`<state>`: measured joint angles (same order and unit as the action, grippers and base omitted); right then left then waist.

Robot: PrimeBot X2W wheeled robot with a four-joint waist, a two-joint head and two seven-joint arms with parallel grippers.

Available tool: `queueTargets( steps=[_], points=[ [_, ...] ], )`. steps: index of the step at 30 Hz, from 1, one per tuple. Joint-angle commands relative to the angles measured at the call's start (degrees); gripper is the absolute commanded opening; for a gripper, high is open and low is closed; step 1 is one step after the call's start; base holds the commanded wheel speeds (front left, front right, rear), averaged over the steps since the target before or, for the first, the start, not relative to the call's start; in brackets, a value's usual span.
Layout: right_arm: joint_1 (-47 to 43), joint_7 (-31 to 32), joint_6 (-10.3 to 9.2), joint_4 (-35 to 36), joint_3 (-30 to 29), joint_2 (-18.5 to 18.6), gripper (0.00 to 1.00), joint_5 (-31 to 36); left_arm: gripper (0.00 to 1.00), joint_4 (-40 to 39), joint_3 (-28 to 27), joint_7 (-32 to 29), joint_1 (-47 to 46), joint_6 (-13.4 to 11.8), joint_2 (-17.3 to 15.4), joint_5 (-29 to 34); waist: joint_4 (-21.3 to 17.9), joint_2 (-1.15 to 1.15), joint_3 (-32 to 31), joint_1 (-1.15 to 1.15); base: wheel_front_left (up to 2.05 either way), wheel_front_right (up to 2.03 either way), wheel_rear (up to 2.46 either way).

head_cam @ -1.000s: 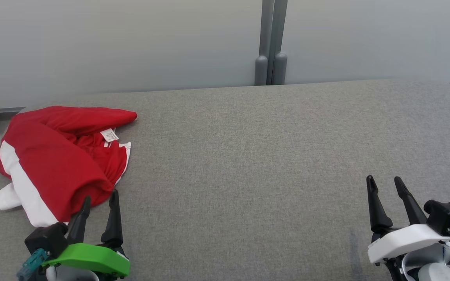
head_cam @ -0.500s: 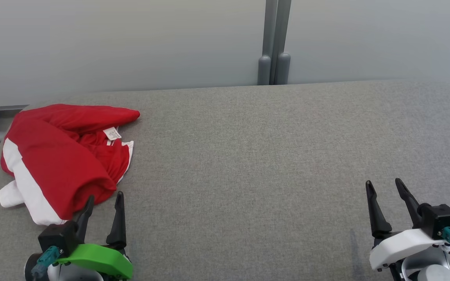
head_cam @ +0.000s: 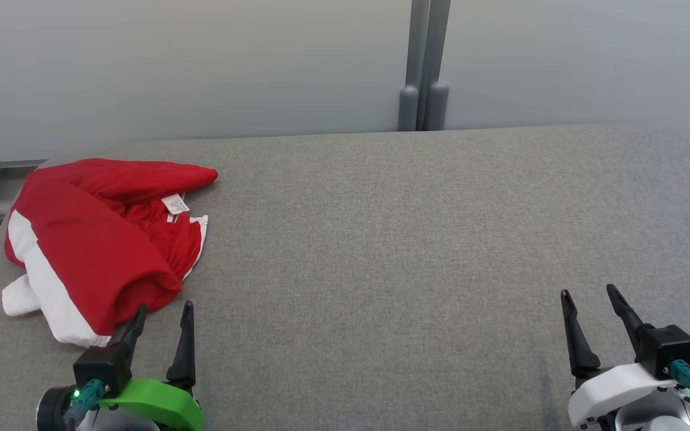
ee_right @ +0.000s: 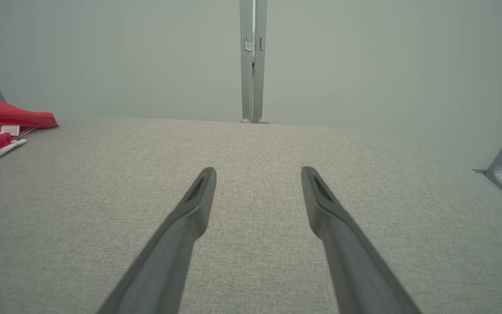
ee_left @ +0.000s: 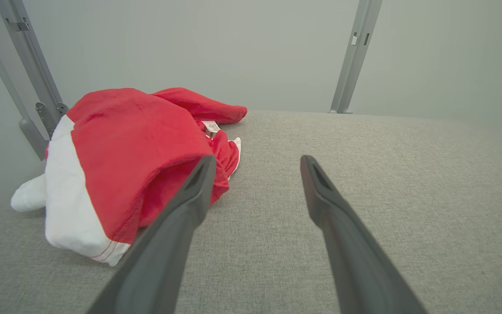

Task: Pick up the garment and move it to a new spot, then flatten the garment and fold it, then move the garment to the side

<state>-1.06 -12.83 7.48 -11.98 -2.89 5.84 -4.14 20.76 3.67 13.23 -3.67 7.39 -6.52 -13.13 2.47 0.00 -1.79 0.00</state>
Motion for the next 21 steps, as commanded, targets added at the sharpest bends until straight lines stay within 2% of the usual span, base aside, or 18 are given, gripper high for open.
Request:
queueTargets(
  steps=[1, 21],
  points=[
    [-0.64, -0.64, 0.02, 0.2, -0.11, 0.25, 1.0, 1.19, 1.0, 0.12, -0.02, 0.41, -1.01, 0.15, -0.28, 0.82, 0.03, 0.0, 0.01, 0.0, 0.0, 0.0, 0.0],
    [-1.4, -2.44, 0.02, 1.18, -0.43, 0.9, 1.0, 8.83, 1.0, 0.62, 1.27, 1.99, -1.06, 0.11, -2.25, 4.7, 0.19, 0.0, 0.98, 0.0, 0.0, 0.0, 0.0]
  ],
)
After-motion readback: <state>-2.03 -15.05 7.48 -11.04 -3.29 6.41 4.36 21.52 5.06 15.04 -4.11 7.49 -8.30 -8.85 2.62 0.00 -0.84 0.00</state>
